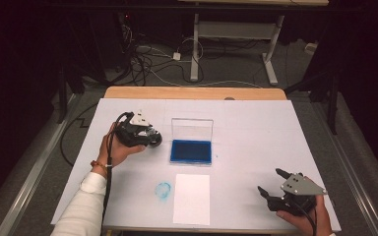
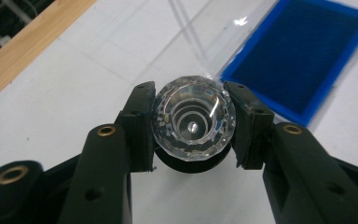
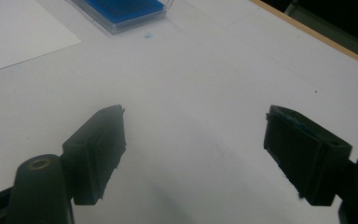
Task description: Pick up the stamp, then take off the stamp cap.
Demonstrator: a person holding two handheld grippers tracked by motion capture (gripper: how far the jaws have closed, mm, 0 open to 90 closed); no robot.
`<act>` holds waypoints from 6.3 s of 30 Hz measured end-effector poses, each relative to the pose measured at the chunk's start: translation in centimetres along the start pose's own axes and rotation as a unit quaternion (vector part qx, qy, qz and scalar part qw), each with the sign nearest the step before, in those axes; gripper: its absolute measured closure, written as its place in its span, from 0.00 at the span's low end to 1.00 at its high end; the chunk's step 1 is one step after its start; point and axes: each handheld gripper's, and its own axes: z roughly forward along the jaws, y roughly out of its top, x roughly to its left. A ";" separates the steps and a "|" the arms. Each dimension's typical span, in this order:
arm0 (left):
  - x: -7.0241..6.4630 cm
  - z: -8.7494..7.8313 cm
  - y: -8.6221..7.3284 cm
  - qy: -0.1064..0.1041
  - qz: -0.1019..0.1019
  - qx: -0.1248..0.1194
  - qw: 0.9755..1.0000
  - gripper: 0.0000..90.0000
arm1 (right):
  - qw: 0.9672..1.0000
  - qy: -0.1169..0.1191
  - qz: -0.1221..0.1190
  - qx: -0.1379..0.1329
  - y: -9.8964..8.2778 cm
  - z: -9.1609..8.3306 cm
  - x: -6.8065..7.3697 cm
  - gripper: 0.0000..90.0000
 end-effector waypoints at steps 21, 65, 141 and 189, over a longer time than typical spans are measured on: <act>-2.8 -4.6 -0.9 -0.038 0.005 -0.078 0.996 0.61 | 1.000 0.008 -0.006 -0.005 0.3 0.3 0.4 0.23; -8.3 -4.4 0.8 -0.089 0.075 -0.076 0.990 0.61 | 0.999 0.019 -0.038 -0.018 1.8 1.2 1.0 0.23; -12.4 -1.3 4.3 -0.202 0.061 -0.139 0.968 0.61 | 0.983 0.136 -0.092 -0.081 9.8 7.7 9.9 0.42; -13.0 -0.8 4.3 -0.227 0.072 -0.124 0.963 0.61 | 0.978 0.180 -0.093 -0.040 9.4 7.7 10.1 0.43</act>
